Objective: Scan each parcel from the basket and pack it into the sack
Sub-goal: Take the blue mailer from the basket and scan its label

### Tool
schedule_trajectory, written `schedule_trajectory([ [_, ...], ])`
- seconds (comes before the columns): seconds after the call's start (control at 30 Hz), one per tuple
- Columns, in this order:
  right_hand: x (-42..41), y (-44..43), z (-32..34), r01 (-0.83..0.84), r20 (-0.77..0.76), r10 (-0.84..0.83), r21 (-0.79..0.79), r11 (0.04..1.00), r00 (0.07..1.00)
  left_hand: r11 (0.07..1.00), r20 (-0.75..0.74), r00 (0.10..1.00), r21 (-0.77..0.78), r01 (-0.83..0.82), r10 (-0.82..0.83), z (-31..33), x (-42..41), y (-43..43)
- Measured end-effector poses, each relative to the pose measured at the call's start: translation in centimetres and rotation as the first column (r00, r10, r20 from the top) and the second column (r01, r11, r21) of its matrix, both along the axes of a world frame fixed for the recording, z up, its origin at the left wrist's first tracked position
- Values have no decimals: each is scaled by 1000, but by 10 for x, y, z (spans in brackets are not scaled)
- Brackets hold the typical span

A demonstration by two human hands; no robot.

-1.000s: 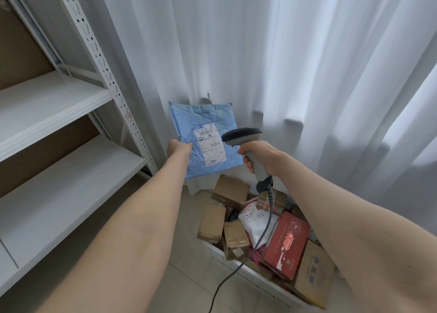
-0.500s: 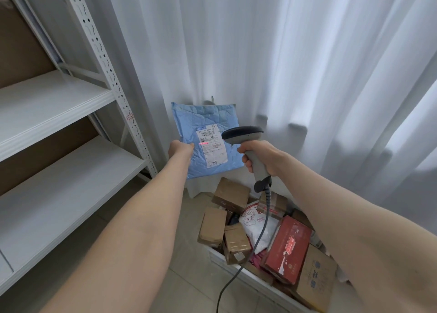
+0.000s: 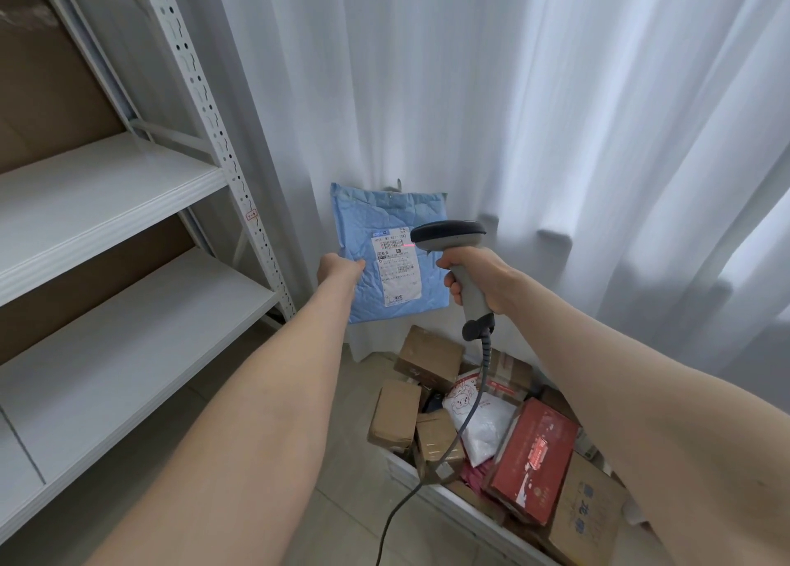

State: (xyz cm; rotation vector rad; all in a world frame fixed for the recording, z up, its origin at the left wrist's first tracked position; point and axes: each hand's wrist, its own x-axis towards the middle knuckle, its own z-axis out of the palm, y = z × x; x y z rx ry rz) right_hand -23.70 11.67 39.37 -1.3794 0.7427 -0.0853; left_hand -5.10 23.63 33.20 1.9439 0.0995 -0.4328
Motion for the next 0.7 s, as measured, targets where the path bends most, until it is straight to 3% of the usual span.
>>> schedule_trajectory([
  [0.7,14,26,3,-70,-50,68,-35,997,996,1000,8,1000,16,-8,8,5,-1,35],
])
